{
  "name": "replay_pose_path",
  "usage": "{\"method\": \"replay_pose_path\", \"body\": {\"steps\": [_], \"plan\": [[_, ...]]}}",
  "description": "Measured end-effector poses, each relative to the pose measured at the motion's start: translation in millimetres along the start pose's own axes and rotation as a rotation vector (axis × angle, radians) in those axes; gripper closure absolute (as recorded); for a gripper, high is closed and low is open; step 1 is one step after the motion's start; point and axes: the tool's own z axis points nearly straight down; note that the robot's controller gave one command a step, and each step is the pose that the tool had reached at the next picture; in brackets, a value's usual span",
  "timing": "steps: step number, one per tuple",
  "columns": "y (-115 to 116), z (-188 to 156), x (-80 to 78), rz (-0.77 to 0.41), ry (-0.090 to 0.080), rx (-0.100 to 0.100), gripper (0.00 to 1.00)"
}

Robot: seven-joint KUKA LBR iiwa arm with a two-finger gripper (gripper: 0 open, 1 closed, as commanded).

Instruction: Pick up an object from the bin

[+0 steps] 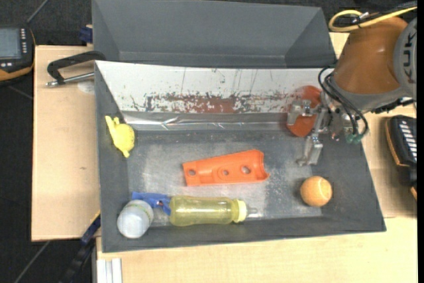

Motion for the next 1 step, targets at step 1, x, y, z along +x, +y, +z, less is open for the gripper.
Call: {"method": "replay_pose_path", "body": {"steps": [1], "plan": [[0.4, -4.8, -2.1, -0.002, -0.008, 0.001, 0.00]]}}
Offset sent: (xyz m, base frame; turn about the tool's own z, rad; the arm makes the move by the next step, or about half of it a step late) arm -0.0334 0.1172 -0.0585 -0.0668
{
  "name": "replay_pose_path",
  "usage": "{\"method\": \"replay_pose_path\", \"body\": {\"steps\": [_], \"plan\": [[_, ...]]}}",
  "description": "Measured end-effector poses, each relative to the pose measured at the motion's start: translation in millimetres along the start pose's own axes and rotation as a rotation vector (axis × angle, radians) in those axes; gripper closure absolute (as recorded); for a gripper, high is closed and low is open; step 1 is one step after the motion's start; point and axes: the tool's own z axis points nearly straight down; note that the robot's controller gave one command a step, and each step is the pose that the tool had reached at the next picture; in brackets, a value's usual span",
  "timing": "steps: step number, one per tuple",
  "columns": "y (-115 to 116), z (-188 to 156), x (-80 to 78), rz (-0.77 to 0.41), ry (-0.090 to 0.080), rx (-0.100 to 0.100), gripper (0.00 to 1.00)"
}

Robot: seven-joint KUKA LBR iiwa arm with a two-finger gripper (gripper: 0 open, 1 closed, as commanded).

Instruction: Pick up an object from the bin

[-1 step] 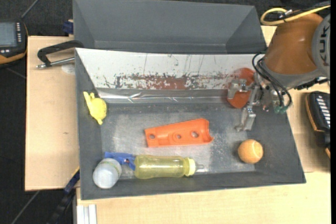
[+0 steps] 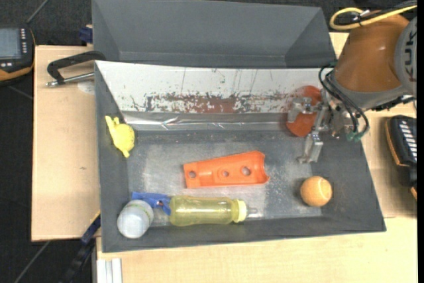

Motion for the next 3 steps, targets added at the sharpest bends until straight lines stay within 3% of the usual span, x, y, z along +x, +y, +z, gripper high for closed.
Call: {"method": "replay_pose_path", "body": {"steps": [1, 2, 3], "plan": [[83.7, 45.1, 25.2, -0.044, 0.004, -0.002, 0.00], [122.4, 1.3, 31.1, -0.159, -0.001, -0.002, 0.00], [132.5, -2.5, 35.7, -0.076, -0.005, -0.002, 0.00]]}}
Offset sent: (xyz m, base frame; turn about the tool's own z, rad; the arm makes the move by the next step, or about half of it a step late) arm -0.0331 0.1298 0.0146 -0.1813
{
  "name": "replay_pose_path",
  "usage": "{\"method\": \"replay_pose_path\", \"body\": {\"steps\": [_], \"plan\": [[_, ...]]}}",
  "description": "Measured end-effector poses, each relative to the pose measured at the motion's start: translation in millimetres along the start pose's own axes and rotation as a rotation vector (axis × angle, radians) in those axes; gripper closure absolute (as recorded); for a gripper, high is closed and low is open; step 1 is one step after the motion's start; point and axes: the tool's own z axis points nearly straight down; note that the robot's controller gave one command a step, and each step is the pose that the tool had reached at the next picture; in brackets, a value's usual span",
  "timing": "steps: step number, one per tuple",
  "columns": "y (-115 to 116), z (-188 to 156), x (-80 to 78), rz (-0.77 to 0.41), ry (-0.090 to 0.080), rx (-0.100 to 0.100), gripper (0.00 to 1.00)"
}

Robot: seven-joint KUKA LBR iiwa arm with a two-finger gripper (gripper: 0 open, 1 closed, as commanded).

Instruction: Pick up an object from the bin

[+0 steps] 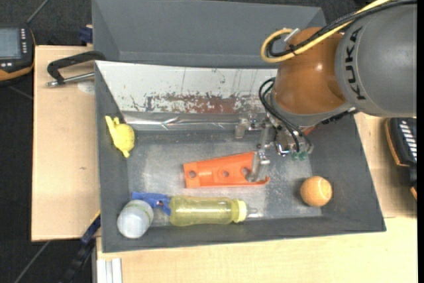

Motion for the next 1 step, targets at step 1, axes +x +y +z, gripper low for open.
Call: {"method": "replay_pose_path", "body": {"steps": [1], "plan": [[29.7, 52.7, 0.3, 0.059, 0.000, 0.000, 0.00]]}}
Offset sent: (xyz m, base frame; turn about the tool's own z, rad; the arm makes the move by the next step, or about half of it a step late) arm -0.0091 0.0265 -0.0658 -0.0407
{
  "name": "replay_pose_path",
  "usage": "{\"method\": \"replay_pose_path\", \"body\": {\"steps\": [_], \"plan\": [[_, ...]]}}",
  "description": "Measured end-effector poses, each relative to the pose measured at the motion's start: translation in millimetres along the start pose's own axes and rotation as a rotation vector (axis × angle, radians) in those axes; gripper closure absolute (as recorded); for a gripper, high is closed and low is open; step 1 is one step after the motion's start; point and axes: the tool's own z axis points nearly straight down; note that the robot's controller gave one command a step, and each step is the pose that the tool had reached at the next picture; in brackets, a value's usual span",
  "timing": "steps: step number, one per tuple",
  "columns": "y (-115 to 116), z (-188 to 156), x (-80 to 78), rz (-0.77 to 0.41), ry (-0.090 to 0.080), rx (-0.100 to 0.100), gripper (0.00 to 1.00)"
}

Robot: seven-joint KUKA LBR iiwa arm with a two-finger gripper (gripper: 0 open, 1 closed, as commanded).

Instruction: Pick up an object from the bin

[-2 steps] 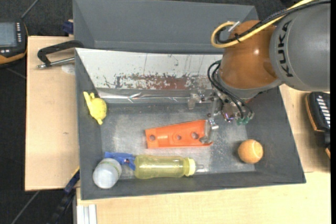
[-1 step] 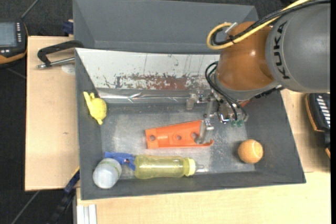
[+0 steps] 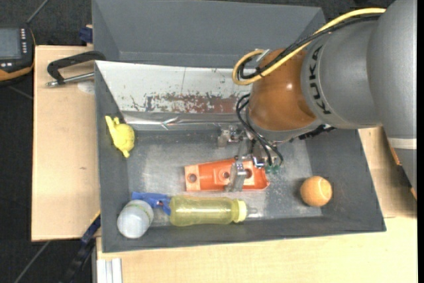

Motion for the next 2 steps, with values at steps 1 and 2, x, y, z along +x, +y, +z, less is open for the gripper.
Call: {"method": "replay_pose_path", "body": {"steps": [1, 2], "plan": [[6.8, 23.5, 3.0, -0.068, -0.005, -0.003, 1.00], [4.5, 20.6, 3.8, -0.077, -0.005, -0.002, 1.00]]}}
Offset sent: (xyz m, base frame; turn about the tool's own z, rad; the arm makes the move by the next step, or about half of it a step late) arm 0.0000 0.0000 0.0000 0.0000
